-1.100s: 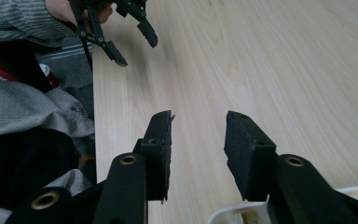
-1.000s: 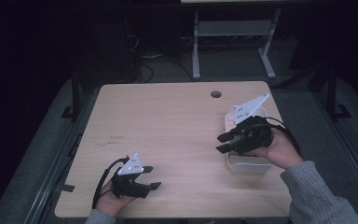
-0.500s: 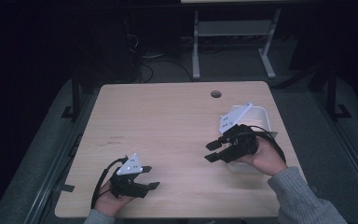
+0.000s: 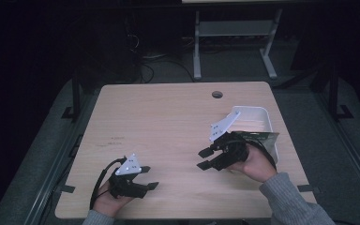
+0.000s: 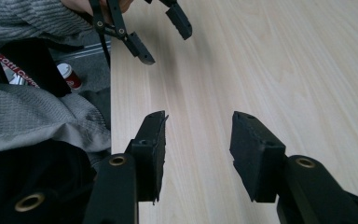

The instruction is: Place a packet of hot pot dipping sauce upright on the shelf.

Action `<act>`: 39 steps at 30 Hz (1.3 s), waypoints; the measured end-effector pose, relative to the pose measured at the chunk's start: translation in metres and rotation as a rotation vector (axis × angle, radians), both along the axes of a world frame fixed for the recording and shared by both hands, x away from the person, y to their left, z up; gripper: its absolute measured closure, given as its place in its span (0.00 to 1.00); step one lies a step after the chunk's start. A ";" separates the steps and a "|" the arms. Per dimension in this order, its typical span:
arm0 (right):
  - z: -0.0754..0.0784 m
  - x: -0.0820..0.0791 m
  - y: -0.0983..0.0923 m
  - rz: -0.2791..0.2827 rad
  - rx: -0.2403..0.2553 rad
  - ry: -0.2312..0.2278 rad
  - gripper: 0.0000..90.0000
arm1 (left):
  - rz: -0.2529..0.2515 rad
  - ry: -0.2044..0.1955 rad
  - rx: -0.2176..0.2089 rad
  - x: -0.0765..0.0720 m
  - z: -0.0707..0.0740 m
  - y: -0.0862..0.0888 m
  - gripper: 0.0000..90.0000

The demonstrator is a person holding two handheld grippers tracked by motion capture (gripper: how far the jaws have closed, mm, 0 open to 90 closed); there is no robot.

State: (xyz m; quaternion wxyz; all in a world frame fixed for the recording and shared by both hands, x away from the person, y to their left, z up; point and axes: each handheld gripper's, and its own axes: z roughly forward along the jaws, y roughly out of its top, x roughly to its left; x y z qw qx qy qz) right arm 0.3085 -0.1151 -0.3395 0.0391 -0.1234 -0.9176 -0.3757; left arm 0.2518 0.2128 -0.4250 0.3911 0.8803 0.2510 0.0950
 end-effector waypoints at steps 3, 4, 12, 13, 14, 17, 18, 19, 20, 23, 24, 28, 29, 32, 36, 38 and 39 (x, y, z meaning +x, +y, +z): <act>-0.005 -0.002 0.005 0.009 -0.002 0.000 0.60 | 0.001 0.001 0.001 0.000 0.000 0.001 0.40; -0.006 -0.002 0.006 0.010 -0.002 0.005 0.60 | 0.002 0.000 0.002 0.000 0.000 0.001 0.40; -0.018 -0.005 0.016 0.023 -0.001 0.024 0.58 | 0.008 -0.001 0.002 0.001 0.000 0.003 0.40; -0.020 -0.006 0.017 0.026 0.001 0.023 0.58 | 0.009 -0.001 0.001 0.001 0.000 0.003 0.40; -0.021 -0.006 0.019 0.026 0.003 0.027 0.57 | 0.009 0.000 0.003 0.001 0.000 0.003 0.40; -0.025 -0.007 0.022 0.031 0.001 0.034 0.57 | 0.011 0.000 0.002 0.001 0.000 0.004 0.39; -0.027 -0.008 0.024 0.032 0.001 0.035 0.56 | 0.011 0.000 0.003 0.001 0.000 0.004 0.39; -0.028 -0.008 0.025 0.033 0.001 0.034 0.56 | 0.011 0.000 0.003 0.001 0.000 0.004 0.39; -0.030 -0.009 0.026 0.034 0.001 0.034 0.55 | 0.012 0.000 0.003 0.001 0.000 0.004 0.39; -0.034 -0.011 0.029 0.037 -0.003 0.039 0.54 | 0.012 0.000 0.004 0.001 0.000 0.004 0.39; -0.035 -0.012 0.031 0.035 -0.005 0.043 0.53 | 0.012 -0.001 0.004 0.001 0.000 0.004 0.39; -0.042 -0.013 0.034 0.039 -0.006 0.049 0.53 | 0.013 0.000 0.006 0.001 0.000 0.005 0.39; -0.045 -0.014 0.035 0.037 -0.010 0.053 0.52 | 0.014 0.000 0.005 0.001 0.000 0.005 0.39; -0.050 -0.015 0.038 0.043 -0.015 0.054 0.52 | 0.015 -0.001 0.006 0.001 0.000 0.005 0.39; -0.056 -0.018 0.042 0.048 -0.020 0.057 0.52 | 0.018 0.002 0.007 0.001 -0.001 0.006 0.39; -0.058 -0.019 0.044 0.052 -0.024 0.056 0.51 | 0.019 0.002 0.008 0.001 -0.001 0.007 0.39; -0.059 -0.020 0.045 0.053 -0.024 0.056 0.51 | 0.018 0.000 0.009 0.002 -0.001 0.007 0.39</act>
